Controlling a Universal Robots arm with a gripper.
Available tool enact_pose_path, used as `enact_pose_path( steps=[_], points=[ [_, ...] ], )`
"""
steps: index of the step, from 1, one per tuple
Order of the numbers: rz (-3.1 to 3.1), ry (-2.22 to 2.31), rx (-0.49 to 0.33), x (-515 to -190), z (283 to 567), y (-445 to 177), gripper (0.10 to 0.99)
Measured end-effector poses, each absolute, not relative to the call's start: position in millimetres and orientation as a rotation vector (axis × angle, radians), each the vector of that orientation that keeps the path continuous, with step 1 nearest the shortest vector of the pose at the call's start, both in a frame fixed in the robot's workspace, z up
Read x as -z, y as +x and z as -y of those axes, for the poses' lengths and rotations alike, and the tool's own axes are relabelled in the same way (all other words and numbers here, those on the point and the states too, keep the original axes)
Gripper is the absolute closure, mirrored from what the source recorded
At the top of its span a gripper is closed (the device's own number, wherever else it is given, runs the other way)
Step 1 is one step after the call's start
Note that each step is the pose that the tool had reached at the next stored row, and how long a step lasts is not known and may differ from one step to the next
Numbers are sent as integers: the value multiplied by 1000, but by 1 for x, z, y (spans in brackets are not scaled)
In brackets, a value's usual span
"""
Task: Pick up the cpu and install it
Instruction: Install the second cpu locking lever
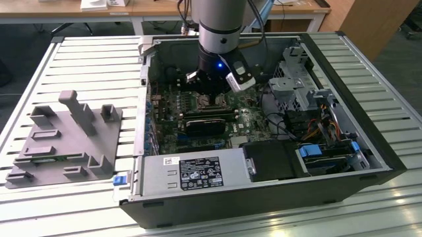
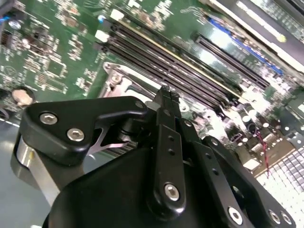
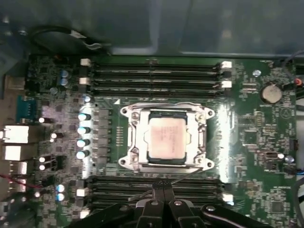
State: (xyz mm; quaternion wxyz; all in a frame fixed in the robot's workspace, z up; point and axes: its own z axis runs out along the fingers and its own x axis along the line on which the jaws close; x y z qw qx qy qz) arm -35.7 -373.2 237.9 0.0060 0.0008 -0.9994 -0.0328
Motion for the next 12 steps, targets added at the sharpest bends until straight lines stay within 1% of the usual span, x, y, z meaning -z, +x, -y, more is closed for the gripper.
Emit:
enact_pose_path(
  steps=[4,8,12],
  points=[
    [3128,2,111,-237,373,-43,980],
    [3125,3,166,-235,374,-43,980],
    [3125,3,175,-235,381,-44,980]
  ],
)
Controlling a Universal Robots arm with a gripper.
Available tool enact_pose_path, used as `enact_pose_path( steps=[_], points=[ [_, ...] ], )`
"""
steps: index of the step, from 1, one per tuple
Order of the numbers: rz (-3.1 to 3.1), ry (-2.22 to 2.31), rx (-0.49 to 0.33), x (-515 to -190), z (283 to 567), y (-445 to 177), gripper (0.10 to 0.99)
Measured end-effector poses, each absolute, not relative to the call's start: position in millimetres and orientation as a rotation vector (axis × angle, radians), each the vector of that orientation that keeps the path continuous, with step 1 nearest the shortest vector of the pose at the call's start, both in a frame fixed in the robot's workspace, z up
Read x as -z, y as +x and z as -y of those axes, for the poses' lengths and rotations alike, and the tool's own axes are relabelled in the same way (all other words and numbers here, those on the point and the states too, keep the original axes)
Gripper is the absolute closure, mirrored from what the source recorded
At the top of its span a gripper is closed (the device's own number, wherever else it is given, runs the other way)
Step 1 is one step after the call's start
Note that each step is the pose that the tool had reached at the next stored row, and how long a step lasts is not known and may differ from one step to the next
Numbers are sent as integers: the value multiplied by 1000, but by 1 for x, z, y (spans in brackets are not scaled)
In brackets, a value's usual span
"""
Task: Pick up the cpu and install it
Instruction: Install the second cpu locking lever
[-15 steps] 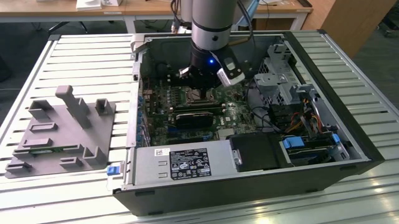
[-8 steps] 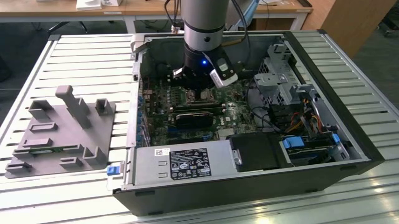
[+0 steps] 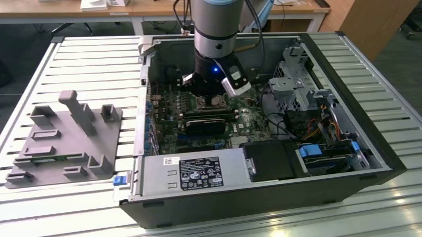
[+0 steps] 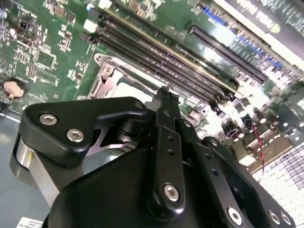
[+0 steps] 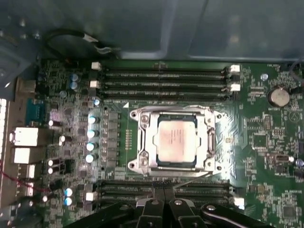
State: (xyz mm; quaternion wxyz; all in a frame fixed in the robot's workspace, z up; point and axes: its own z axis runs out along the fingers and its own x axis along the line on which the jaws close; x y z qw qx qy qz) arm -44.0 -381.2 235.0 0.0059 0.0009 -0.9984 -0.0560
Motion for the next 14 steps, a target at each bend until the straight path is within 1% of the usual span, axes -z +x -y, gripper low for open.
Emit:
enact_pose_path(
  steps=[6,14],
  points=[
    [3124,3,184,-232,384,-50,980],
    [3124,3,185,-218,384,-53,980]
  ],
)
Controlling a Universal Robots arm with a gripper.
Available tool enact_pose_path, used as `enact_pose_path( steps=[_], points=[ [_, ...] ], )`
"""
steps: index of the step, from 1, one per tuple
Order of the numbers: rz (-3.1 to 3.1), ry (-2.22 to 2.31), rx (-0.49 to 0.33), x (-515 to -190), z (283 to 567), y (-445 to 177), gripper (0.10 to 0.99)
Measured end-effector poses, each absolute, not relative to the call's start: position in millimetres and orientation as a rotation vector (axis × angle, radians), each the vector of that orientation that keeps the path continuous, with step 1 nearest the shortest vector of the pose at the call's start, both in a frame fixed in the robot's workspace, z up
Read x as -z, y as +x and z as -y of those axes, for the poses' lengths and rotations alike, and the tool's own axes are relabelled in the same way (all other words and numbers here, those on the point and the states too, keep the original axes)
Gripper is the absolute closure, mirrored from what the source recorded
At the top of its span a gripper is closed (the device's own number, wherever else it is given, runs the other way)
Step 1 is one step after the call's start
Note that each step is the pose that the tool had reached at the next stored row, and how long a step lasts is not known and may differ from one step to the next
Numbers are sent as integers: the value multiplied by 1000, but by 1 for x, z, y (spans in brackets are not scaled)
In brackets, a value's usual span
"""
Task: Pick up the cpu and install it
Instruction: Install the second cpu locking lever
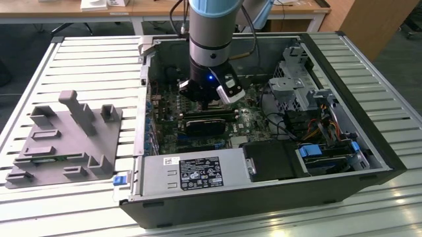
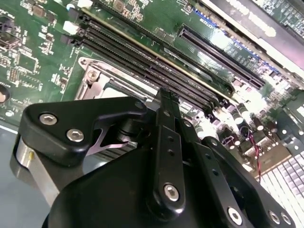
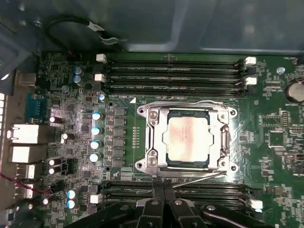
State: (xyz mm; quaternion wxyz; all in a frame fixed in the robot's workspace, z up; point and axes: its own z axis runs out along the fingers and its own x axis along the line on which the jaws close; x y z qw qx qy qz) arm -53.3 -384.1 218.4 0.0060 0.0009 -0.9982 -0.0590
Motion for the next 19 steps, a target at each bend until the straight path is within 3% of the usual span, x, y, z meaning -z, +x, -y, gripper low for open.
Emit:
enact_pose_path(
  steps=[13,19],
  points=[
    [3123,3,211,-209,391,-55,980],
    [3118,3,266,-209,398,-60,980]
  ],
)
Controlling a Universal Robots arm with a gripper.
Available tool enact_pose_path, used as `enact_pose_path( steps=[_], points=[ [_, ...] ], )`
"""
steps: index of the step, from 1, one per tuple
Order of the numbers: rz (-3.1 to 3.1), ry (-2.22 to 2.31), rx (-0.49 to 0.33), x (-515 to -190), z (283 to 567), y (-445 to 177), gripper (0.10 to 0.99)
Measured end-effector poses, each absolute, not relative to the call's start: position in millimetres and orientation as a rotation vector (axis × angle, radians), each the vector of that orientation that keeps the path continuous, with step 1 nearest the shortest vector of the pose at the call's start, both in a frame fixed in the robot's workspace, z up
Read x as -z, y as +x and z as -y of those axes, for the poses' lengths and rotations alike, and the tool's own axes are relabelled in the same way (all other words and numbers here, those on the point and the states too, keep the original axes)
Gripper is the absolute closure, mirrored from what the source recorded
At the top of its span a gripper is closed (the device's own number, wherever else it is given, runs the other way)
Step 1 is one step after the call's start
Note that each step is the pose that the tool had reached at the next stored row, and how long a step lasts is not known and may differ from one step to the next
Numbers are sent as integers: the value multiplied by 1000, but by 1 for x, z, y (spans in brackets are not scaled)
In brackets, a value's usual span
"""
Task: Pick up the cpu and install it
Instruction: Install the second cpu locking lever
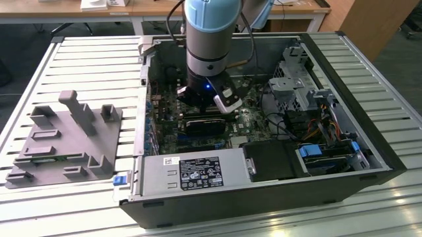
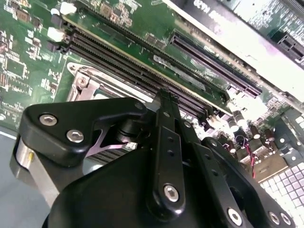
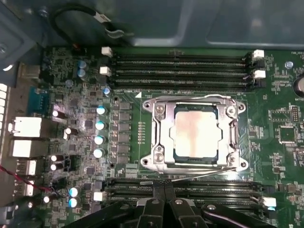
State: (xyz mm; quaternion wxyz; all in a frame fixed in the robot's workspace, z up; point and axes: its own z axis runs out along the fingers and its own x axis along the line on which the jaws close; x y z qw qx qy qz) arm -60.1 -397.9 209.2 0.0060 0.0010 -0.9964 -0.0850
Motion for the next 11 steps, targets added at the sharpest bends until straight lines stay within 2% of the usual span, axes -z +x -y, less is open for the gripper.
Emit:
enact_pose_path(
  steps=[11],
  points=[
    [3109,4,359,-200,398,-65,980]
  ],
)
